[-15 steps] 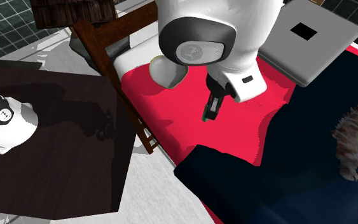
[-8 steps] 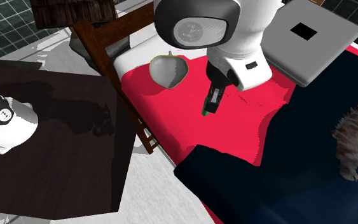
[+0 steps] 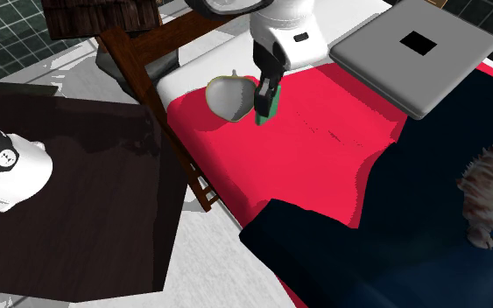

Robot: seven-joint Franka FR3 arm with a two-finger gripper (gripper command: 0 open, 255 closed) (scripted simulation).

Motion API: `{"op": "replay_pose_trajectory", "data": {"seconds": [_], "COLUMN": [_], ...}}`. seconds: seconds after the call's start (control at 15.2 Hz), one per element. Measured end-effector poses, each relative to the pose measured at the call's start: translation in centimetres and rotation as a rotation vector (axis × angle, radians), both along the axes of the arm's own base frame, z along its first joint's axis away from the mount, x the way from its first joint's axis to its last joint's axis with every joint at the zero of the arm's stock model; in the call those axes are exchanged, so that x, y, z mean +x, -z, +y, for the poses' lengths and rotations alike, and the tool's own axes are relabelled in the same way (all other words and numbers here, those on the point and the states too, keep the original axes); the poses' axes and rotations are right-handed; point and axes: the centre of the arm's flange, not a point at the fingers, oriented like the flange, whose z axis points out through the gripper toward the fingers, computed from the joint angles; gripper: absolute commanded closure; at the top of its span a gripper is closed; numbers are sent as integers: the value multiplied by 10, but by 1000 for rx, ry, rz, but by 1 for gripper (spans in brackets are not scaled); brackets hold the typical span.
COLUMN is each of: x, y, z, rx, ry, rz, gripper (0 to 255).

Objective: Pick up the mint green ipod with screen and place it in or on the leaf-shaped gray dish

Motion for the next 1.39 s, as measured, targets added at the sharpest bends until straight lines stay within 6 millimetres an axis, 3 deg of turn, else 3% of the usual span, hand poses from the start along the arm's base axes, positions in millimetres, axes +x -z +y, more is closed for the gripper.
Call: {"op": "replay_pose_trajectory", "data": {"seconds": [0.79,0.92,1.39], "x": [-99,-104,-104], "y": [-10,-4,33], "z": [128,136,138], "rx": [0,0,-1], "ry": [-1,0,1], "rz": [0,0,1], "gripper": [255,255,255]}}
